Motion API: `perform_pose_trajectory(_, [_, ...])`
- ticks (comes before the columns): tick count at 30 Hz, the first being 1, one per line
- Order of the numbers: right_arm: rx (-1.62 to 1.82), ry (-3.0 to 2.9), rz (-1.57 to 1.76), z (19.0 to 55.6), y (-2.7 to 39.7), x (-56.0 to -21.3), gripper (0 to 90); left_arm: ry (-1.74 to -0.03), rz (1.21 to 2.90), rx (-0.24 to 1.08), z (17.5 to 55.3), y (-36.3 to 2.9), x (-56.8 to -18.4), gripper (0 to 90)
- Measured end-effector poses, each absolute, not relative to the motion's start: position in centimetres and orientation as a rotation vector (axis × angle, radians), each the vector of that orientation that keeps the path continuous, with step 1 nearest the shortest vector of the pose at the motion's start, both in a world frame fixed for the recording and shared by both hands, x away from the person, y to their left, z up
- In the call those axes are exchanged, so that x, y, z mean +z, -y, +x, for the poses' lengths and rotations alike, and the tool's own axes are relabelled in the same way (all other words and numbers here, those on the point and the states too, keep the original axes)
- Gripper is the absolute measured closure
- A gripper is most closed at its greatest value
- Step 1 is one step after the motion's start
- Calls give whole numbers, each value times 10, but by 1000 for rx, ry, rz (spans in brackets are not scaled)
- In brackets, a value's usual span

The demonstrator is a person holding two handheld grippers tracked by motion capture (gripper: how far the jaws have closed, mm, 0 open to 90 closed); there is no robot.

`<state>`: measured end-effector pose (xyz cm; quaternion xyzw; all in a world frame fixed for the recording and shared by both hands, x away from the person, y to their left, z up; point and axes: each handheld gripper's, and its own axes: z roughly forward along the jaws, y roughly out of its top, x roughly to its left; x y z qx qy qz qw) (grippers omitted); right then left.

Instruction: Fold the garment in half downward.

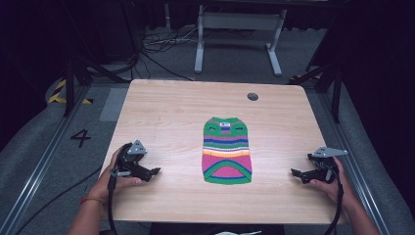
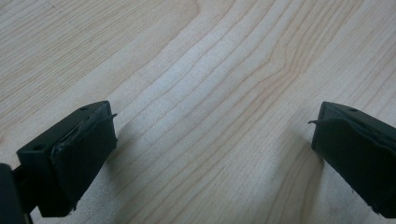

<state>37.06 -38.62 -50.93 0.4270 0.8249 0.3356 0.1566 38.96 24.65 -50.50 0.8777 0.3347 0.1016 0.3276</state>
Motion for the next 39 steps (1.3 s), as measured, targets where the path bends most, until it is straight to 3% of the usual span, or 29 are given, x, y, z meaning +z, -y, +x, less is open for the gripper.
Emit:
perform_pose_trajectory(11, [959, -2358, 1229, 371, 386, -509, 1, -924, 2297, 271, 387, -246, -504, 2])
perform_pose_trajectory(15, [965, -2367, 1217, 372, 387, -509, 4, -935, 2306, 268, 390, -248, -500, 84])
perform_pose_trajectory(16, [962, -2369, 1208, 374, 388, -508, 61, -939, 2303, 266, 392, -249, -499, 129])
perform_pose_trajectory(17, [962, -2369, 1208, 374, 388, -508, 61, -946, 2297, 263, 392, -250, -498, 129])
perform_pose_trajectory(18, [971, -2375, 1189, 376, 389, -505, 216, -930, 2314, 260, 397, -252, -496, 204])
perform_pose_trajectory(19, [964, -2371, 1158, 377, 390, -503, 248, -936, 2315, 265, 399, -252, -496, 222])
perform_pose_trajectory(31, [1033, -2300, 1211, 419, 381, -470, 325, -918, 2248, 233, 444, -231, -475, 297])
perform_pose_trajectory(39, [1053, -2320, 1117, 473, 330, -449, 339, -912, 2213, 220, 492, -191, -471, 311])
